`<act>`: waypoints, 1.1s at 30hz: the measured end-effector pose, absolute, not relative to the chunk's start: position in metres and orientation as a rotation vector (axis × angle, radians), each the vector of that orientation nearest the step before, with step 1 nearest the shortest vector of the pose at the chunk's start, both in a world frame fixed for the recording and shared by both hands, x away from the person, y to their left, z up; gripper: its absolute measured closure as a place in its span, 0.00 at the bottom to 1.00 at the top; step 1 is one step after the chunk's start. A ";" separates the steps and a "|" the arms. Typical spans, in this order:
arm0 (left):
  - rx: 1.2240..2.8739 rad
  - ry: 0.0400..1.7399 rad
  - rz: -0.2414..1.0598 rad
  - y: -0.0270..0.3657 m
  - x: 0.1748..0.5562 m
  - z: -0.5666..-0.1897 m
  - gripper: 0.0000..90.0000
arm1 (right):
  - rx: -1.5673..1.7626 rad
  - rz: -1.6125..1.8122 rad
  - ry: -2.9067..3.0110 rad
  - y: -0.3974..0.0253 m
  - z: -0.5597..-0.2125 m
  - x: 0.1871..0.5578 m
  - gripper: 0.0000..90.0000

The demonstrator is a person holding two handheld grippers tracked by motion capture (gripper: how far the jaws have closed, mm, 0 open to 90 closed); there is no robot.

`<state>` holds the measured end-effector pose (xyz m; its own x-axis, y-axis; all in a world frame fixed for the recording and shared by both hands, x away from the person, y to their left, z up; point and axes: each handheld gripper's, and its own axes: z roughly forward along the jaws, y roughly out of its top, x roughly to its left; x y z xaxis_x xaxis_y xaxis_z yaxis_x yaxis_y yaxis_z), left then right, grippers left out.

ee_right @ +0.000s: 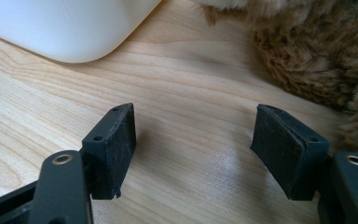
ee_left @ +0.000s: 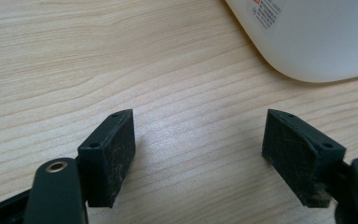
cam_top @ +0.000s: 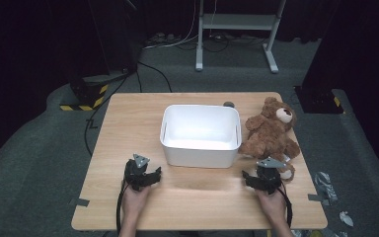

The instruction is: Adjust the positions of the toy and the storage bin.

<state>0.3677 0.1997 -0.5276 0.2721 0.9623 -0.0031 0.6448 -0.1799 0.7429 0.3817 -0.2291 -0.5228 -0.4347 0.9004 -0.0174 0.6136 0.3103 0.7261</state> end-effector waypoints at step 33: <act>1.897 1.471 0.650 0.201 0.368 -0.528 0.27 | 1.367 0.977 2.133 -0.229 -0.510 0.368 0.29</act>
